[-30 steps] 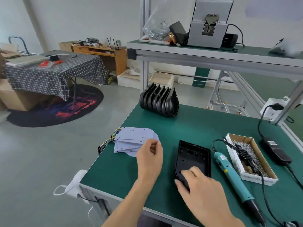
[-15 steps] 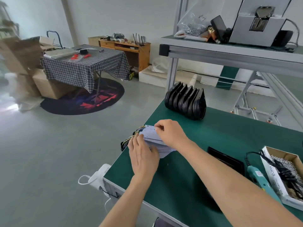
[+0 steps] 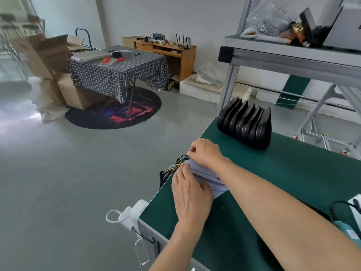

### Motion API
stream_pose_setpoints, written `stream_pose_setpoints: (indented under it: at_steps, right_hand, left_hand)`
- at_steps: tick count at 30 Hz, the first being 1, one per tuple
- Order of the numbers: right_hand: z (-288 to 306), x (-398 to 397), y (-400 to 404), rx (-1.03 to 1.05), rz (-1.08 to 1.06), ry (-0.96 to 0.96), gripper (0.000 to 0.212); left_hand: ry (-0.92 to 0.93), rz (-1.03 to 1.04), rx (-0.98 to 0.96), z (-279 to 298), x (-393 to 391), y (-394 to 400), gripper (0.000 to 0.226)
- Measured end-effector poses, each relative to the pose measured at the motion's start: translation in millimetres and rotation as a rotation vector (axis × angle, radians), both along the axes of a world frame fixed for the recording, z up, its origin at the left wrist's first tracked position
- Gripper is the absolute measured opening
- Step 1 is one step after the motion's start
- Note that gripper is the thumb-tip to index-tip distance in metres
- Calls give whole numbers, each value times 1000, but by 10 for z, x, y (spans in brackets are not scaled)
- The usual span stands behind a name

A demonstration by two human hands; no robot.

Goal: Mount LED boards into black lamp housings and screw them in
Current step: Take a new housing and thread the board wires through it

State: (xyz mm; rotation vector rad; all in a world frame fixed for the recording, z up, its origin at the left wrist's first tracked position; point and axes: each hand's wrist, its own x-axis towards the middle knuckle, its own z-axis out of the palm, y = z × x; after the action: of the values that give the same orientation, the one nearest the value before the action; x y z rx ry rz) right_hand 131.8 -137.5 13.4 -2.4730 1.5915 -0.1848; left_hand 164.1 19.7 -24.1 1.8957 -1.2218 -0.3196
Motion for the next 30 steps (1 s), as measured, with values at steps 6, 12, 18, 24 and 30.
stream_pose_setpoints:
  at_steps: [6, 12, 18, 24, 30]
  right_hand:
    - [71, -15, -72, 15, 42, -15, 23]
    - [174, -196, -87, 121, 64, -307, 20]
    - [650, -442, 18, 109, 133, -555, 23]
    - [1400, -762, 408, -9, 142, -841, 23]
    - [2225, -1265, 1237, -77, 275, -1162, 16]
  left_hand:
    - [-9, 19, -18, 5, -23, 24, 61]
    - [44, 19, -41, 16, -17, 30, 69]
    - [80, 35, -56, -7, -13, 26, 66]
    - [121, 34, -79, -3, 1, 22, 58]
    - [332, 198, -354, 15, 55, 136, 58]
